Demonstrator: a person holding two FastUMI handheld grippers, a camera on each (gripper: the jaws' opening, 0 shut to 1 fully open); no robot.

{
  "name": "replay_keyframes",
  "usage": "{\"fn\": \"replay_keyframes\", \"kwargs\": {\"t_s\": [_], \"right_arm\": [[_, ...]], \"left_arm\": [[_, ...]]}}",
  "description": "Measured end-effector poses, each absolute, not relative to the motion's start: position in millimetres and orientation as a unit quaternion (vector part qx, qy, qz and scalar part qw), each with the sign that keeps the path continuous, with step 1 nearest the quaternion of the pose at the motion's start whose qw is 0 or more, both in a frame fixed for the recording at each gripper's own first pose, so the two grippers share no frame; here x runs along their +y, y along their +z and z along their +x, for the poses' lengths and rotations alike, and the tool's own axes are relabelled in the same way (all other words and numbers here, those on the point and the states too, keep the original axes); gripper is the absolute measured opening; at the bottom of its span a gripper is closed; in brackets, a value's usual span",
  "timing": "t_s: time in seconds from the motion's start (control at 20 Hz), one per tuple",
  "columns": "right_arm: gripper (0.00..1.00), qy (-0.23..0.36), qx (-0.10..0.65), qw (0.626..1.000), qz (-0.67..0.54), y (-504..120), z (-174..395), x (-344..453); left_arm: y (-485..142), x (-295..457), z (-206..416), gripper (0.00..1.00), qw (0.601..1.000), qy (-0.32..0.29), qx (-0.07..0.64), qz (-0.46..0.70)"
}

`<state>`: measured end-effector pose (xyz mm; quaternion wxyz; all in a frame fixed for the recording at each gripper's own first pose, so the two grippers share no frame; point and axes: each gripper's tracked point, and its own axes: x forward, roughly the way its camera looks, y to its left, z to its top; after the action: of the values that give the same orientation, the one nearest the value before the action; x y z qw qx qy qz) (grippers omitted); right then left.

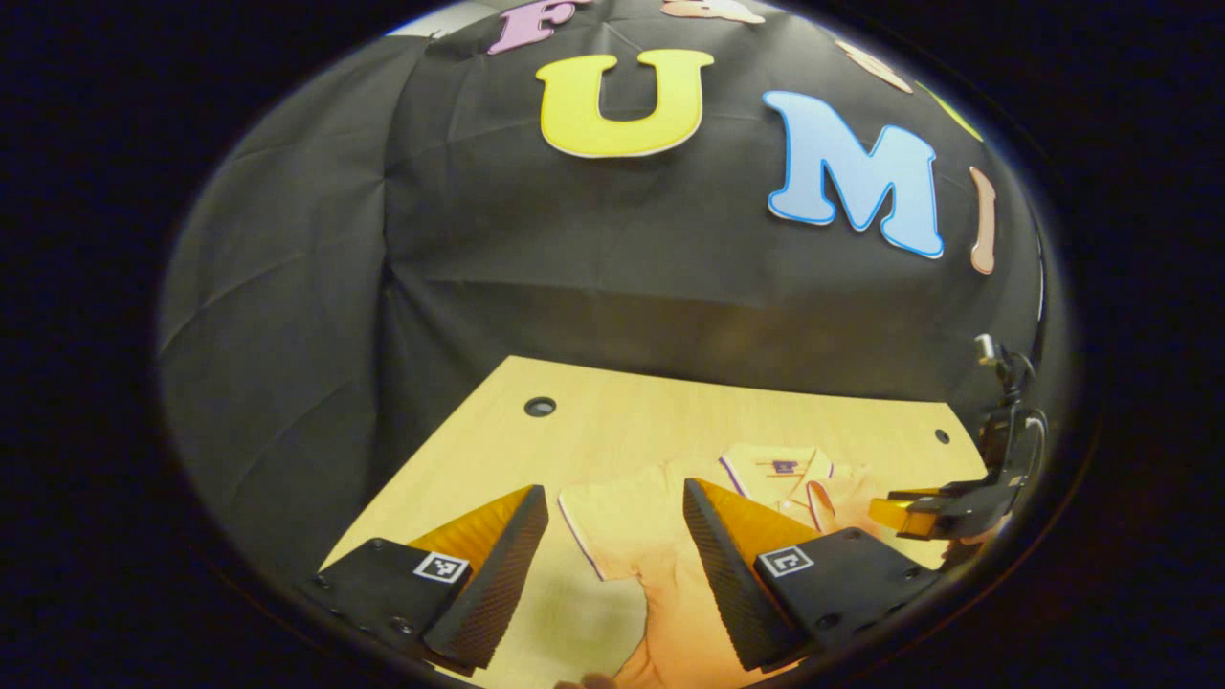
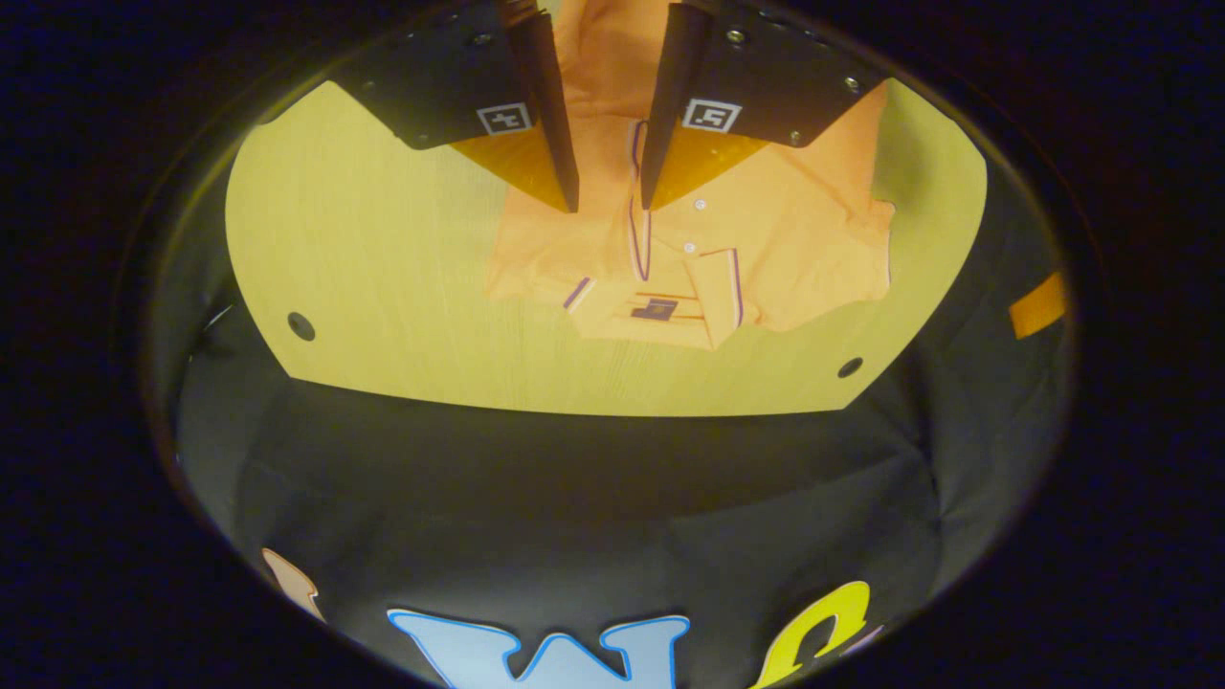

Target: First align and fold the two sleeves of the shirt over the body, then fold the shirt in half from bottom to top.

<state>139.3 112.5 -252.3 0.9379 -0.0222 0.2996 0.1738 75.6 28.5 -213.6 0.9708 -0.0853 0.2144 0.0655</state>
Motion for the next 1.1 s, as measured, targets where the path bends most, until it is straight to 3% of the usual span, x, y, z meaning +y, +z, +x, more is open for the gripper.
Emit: {"fn": "replay_keyframes", "kwargs": {"t_s": [0.5,1.1], "right_arm": [[0.43,0.189,0.27,0.944,0.011,-199.6,98.8,112.7],[0.42,0.173,0.266,0.948,0.022,-189.7,93.1,103.3]], "left_arm": [[-342.0,36.9,127.3,0.95,0.941,0.061,0.314,-0.108],[-407.3,26.3,119.6,0.95,0.912,0.074,0.386,-0.119]]}}
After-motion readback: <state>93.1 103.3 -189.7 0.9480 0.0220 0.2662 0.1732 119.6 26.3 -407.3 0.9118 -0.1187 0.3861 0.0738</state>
